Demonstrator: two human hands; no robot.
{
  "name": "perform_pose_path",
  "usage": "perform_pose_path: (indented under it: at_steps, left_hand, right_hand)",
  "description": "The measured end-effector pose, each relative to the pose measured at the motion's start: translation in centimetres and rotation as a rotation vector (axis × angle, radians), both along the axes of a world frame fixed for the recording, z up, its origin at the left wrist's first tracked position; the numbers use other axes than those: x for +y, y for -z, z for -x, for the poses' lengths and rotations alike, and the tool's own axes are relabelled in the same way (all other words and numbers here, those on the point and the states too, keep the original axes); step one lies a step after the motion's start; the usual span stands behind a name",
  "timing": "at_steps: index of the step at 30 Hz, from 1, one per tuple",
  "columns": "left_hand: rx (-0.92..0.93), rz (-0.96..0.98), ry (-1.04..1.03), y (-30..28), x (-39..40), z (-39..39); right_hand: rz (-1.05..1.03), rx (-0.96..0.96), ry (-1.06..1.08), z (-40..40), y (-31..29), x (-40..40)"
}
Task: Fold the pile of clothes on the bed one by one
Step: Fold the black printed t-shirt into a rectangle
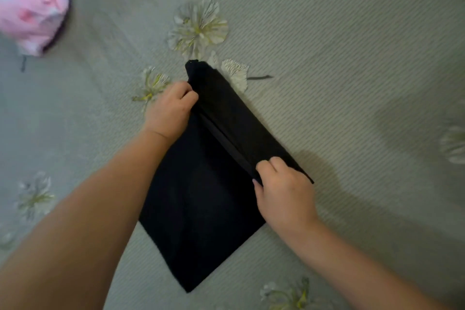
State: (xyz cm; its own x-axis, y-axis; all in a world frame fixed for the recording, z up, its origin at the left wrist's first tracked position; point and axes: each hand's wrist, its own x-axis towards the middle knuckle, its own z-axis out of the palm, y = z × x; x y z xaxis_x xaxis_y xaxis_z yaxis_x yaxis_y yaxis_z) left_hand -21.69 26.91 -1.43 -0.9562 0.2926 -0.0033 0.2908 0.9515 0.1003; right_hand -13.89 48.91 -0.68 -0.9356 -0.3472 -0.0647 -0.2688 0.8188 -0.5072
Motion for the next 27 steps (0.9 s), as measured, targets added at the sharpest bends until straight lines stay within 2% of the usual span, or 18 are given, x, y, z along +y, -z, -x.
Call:
perform_pose_path:
  at_steps: [8, 13, 16, 18, 21, 24, 27]
  left_hand:
    - [-0.139, 0.086, -0.166, 0.6, -9.4, -17.0]
    - [-0.529, 0.217, -0.414, 4.4, -12.7, -24.8]
    - [-0.504, 0.225, -0.537, 5.2, -12.8, -27.3]
    - [-0.388, 0.195, -0.421, 5.0, -12.3, -27.9]
    - [-0.233, 0.132, -0.121, 5.0, -11.4, -27.5]
    - [-0.302, 0.167, -0.008, 6.1, -11.1, -26.0]
    - [-0.4, 0.239, -0.039, 7.2, -11.8, -24.3]
  right_hand:
    - [-0.04, -0.177, -0.218, -15.4, 1.3, -9.2]
    - [-0.154, -0.293, -0.298, -21.8, 4.5, -12.3]
    - [-0.149, -0.291, -0.235, -23.0, 5.0, -12.5]
    - [-0.167, -0.261, -0.176, -23.2, 5.0, -12.5]
    - [-0.335, -0.277, -0.139, -23.1, 5.2, -13.3]
    - [-0.441, -0.302, -0.135, -23.0, 5.9, -14.1]
    - [-0.449, -0.282, -0.141, -22.7, 6.7, -13.8]
